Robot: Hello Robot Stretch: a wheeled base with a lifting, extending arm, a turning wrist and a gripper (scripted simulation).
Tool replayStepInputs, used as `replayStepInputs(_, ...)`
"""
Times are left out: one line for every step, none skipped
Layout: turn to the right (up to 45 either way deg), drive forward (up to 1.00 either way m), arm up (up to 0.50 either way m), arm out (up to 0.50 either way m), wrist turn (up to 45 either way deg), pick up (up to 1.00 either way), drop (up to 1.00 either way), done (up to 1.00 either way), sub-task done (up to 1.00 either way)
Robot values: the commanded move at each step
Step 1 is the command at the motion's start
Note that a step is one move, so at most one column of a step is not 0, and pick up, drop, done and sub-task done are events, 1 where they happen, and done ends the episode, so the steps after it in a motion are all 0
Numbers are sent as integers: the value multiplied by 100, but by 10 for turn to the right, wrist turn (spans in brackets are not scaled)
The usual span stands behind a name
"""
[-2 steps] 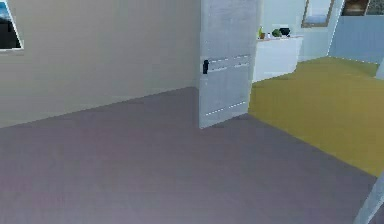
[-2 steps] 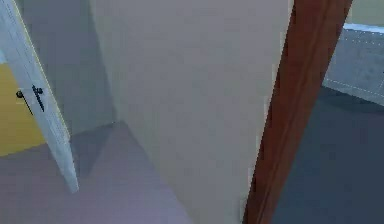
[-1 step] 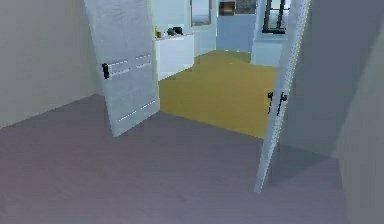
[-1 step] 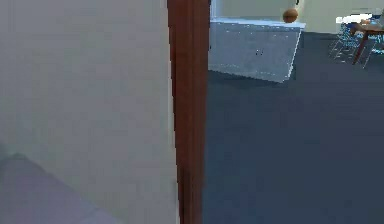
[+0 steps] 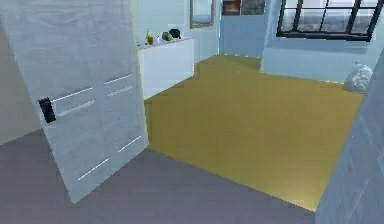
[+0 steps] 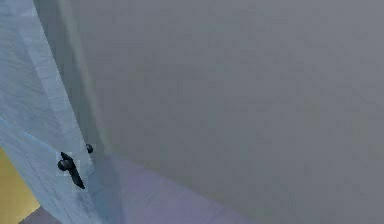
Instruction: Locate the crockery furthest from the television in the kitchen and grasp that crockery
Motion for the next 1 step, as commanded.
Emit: replayStepInputs(30,0,0,0,0,0,0,0,0)
